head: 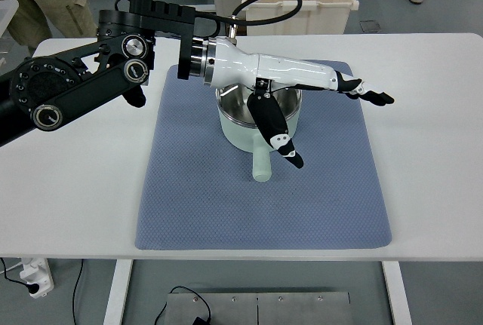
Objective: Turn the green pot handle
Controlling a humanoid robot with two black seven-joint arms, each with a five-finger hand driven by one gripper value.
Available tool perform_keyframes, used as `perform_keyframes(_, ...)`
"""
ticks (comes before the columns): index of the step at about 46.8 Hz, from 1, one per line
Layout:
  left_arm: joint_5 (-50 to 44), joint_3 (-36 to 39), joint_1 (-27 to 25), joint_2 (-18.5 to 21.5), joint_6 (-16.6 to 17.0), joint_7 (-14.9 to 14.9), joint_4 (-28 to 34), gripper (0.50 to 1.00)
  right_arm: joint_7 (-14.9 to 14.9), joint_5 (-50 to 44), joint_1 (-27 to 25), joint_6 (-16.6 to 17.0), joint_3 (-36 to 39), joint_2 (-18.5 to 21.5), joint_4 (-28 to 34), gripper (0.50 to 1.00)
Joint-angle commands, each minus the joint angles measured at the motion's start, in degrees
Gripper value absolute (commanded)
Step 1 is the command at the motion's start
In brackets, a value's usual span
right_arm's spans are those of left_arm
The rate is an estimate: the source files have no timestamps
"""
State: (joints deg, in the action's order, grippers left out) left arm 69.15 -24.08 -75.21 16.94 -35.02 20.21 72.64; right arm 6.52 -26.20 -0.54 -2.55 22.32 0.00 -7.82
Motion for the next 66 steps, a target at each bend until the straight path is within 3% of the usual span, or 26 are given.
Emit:
perform_keyframes(1,2.0,0.0,-1.2,-0.4,0.0,0.0,0.0,1.000,0.0,-0.1,0.0,0.0,0.0,0.0,0.0,1.000)
perform_keyframes(16,12.3,2.4,-3.0,-2.5,0.0,0.0,-0.3,1.000,0.0,0.0,0.0,0.0,0.0,0.0,0.0,1.000)
perform_keyframes(32,15.4,9.1,-5.7,-3.7,0.0,0.1,-0.2,1.000,0.0,0.0,0.0,0.0,0.0,0.0,0.0,1.000)
perform_keyframes(66,15.5,29.1,-11.9,-0.4,0.0,0.4,3.4,1.000,0.0,0.0,0.0,0.0,0.0,0.0,0.0,1.000)
